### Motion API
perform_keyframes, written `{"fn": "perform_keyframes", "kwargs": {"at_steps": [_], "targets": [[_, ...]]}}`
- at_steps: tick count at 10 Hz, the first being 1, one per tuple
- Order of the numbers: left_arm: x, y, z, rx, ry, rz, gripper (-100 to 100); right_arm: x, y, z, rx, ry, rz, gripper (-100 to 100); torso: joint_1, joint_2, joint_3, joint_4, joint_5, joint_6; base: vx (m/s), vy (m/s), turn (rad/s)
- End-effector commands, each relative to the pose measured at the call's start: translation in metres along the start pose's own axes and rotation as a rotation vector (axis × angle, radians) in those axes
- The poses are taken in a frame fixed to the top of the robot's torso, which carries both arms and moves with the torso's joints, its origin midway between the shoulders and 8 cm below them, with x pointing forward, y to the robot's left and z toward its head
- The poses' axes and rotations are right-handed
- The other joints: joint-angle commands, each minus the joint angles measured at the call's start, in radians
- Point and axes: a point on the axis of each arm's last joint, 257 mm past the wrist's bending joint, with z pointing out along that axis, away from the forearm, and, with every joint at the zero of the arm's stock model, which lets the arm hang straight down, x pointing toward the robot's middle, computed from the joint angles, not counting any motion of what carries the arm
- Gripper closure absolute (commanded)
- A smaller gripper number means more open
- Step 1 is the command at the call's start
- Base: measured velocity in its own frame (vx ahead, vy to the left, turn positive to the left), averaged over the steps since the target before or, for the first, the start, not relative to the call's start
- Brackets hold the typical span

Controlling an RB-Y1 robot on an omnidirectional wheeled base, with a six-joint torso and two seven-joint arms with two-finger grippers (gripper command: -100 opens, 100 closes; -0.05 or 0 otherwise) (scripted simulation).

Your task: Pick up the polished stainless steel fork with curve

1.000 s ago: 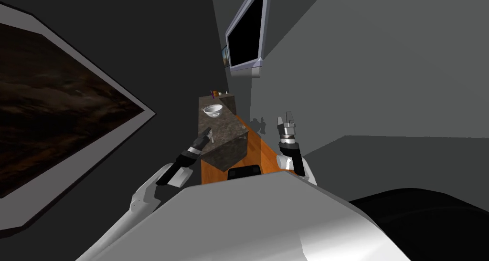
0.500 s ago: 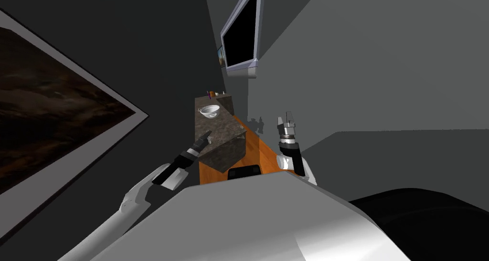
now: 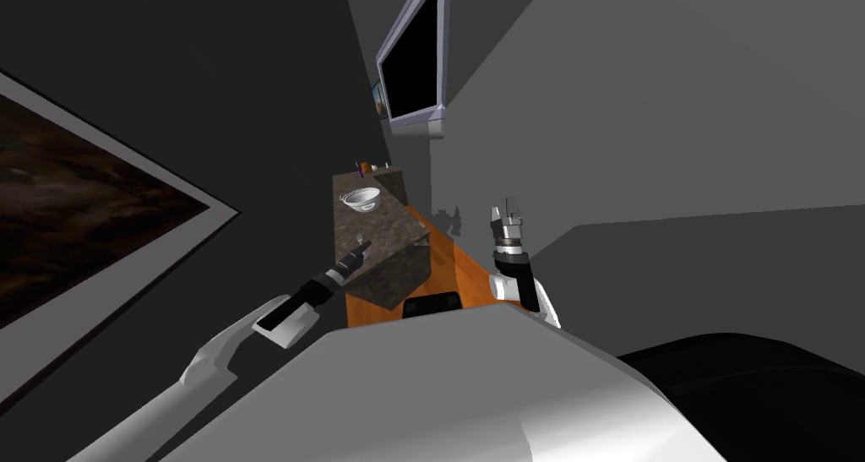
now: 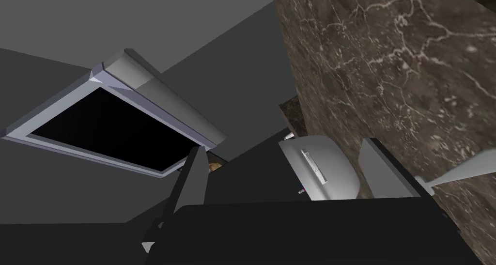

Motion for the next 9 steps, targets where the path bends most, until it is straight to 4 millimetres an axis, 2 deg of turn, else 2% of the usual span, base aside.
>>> {"fn": "perform_keyframes", "kwargs": {"at_steps": [1, 2, 3, 4, 5, 6, 7, 9], "targets": [[-0.004, 0.012, -0.004, -0.047, 0.018, 0.019, -100, 0.000, 0.000, 0.000, 0.000, 0.000, 0.000, 0, 0.000, 0.000, 0.000, 0.000, 0.000, 0.000, 0.000, -0.005, -0.089], [-0.005, 0.037, -0.012, -0.118, 0.026, -0.002, -100, 0.000, 0.000, 0.000, 0.000, 0.000, 0.000, 0, 0.000, 0.000, 0.000, 0.000, 0.000, 0.000, 0.000, -0.008, -0.151], [-0.009, 0.038, -0.014, -0.129, 0.036, 0.024, -100, 0.000, 0.000, 0.000, 0.000, 0.000, 0.000, 0, 0.000, 0.000, 0.000, 0.000, 0.000, 0.000, -0.002, -0.004, -0.108], [-0.011, 0.062, -0.024, -0.201, 0.041, 0.005, -100, 0.000, 0.000, 0.000, 0.000, 0.000, 0.000, 0, 0.000, 0.000, 0.000, 0.000, 0.000, 0.000, -0.002, -0.007, -0.197], [-0.015, 0.063, -0.026, -0.210, 0.050, 0.027, -100, 0.000, 0.000, 0.000, 0.000, 0.000, 0.000, 0, 0.000, 0.000, 0.000, 0.000, 0.000, 0.000, -0.002, -0.002, -0.078], [-0.020, 0.086, -0.037, -0.283, 0.054, 0.017, -100, 0.000, 0.000, 0.000, 0.000, 0.000, 0.000, 0, 0.001, 0.000, 0.000, 0.000, 0.000, -0.001, 0.001, -0.005, -0.178], [-0.024, 0.087, -0.039, -0.292, 0.061, 0.038, -100, 0.000, 0.000, 0.000, 0.000, 0.000, 0.000, 0, 0.000, 0.000, 0.000, 0.000, 0.000, 0.000, 0.001, 0.001, -0.102], [-0.040, 0.128, -0.067, -0.435, 0.061, 0.034, -100, 0.000, 0.000, 0.000, 0.000, 0.000, 0.000, 0, 0.000, 0.000, 0.000, 0.000, 0.000, 0.000, 0.008, -0.004, -0.225]]}}
